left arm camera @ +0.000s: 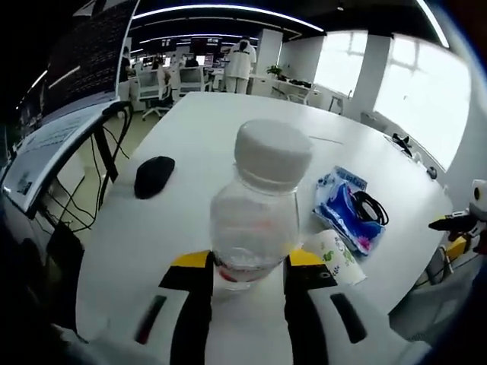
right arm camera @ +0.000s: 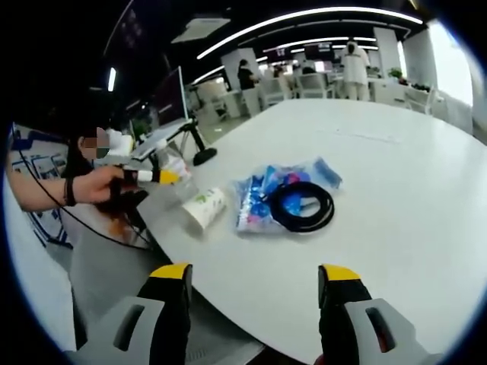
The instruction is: Arrange the tabletop items into an orderly group along one side of the table until the central work area is clear of visible clutter.
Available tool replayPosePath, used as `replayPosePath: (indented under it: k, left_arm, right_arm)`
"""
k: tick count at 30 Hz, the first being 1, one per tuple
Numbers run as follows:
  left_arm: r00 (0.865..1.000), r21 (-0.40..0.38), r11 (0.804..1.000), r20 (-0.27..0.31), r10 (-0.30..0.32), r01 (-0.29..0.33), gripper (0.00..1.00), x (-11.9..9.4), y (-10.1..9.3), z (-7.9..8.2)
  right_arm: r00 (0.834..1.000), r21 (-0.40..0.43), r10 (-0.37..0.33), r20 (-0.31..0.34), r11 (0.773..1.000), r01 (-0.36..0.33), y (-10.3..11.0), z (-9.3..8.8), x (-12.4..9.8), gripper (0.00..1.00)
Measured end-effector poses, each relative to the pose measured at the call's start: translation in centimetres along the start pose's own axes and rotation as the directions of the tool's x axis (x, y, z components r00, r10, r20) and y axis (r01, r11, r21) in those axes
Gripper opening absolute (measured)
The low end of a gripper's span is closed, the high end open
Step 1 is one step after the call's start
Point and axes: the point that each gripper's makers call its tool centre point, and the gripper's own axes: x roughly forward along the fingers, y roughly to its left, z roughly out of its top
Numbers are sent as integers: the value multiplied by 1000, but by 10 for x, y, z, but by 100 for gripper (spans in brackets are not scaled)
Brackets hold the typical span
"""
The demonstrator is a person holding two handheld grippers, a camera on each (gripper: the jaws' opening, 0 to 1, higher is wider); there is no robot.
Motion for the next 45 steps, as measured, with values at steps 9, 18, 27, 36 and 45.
replayPosePath:
  k: [9,18,27,36,45]
  left_arm:
    - [1000,-7,1000,8,9,-9,35,19,8,21]
    - [1000,-21,1000,19,5,-5,35,46,18,48]
    - [1000,-36,999,27,3,-2,36,69,23,68]
    - [1000,-39,999,28,-5,6,36,86,20,82]
    - [1000,-38,999,22,-5,6,36,97,20,90]
  right_arm:
    - [1000,-6,1,1,1000,-1,-4,6,3,68]
    - [1000,-10,4,-17,1000,-4,-4,2,3,68]
    - [999,3,-11,-32,1000,11,-9,-7,-3,68]
    - [999,12,-18,-33,1000,18,-12,-6,-1,68]
    - [999,15,-14,-44,1000,14,-10,-9,0,68]
